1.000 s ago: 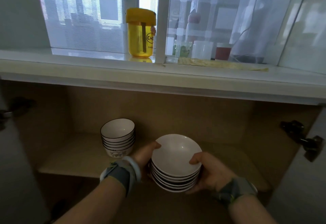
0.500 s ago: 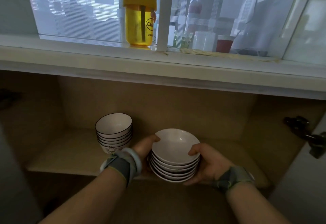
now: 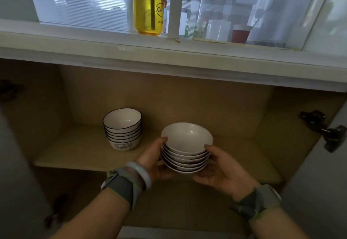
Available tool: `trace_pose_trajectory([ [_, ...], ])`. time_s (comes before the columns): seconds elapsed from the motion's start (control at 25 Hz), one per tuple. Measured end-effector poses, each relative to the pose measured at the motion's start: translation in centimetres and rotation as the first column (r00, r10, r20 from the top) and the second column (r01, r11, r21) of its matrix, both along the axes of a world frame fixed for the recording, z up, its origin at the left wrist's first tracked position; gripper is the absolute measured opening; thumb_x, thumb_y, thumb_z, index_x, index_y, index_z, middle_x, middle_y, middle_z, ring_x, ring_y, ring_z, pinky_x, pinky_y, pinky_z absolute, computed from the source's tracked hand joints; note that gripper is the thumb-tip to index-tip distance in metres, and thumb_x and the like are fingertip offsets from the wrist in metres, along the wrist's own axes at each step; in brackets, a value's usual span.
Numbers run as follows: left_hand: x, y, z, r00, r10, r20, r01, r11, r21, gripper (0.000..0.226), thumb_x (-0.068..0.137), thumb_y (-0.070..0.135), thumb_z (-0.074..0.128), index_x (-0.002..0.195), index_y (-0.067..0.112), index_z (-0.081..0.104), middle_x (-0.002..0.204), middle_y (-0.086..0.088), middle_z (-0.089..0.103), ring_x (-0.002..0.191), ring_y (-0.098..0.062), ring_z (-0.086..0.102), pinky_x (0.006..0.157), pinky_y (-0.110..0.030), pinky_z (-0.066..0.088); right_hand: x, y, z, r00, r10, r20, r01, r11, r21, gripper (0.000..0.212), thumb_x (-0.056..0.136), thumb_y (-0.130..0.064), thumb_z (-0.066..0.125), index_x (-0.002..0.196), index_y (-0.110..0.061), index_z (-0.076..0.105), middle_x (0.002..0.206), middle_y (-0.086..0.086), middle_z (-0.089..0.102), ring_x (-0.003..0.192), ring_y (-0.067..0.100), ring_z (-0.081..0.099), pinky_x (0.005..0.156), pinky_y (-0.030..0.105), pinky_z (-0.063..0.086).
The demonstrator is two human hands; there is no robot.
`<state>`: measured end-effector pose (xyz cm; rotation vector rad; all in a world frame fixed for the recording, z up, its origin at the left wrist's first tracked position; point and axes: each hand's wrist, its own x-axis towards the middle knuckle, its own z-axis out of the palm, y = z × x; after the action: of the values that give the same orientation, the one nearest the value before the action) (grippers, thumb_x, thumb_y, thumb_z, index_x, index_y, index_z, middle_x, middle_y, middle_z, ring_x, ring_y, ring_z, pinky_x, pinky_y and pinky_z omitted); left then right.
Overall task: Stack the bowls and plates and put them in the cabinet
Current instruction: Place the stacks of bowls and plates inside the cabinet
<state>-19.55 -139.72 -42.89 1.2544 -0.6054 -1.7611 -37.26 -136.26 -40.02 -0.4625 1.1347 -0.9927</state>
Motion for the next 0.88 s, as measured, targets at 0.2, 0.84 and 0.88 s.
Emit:
trace_pose_trajectory([
  [0.2,-1.4,0.5,1.1,0.999,0.05,0.013,-0.05,0.999,-0.006,0.036,0.089,0.034,0.057,0.116,0.012,0.048,0.097,-0.013,0.059,0.088,-0.033,0.059,0.084,-0.049,0.052,0.9,1.2,0.7,0.989,-0.088,0.116,0.091,0.996,-0.018,0.01,0.095,-0.014,0.052,0.089,-0.007,0.055,0.093,0.016,0.061,0.084,0.029,0.059,0.077,0.043,0.049],
  [0.84,-3.2,-3.2,2.4,0.997,0.07,-0.045,-0.071,0.997,-0.031,0.044,0.094,0.025,0.053,0.132,0.004,0.048,0.122,-0.018,0.057,0.125,-0.038,0.05,0.1,-0.049,0.045,0.7,-5.3,-0.6,0.987,-0.161,0.025,0.163,0.98,-0.113,0.031,0.094,-0.018,0.054,0.124,-0.011,0.051,0.145,0.012,0.046,0.132,0.027,0.045,0.108,0.044,0.04],
  [0.88,-3.4,-3.3,2.5,0.997,0.067,-0.049,-0.069,0.997,-0.037,0.043,0.095,0.023,0.051,0.133,0.003,0.047,0.127,-0.019,0.056,0.125,-0.038,0.05,0.099,-0.047,0.044,0.6,-5.7,-0.6,0.986,-0.165,0.019,0.166,0.979,-0.117,0.031,0.094,-0.018,0.054,0.124,-0.011,0.051,0.144,0.012,0.046,0.131,0.027,0.045,0.11,0.045,0.039],
])
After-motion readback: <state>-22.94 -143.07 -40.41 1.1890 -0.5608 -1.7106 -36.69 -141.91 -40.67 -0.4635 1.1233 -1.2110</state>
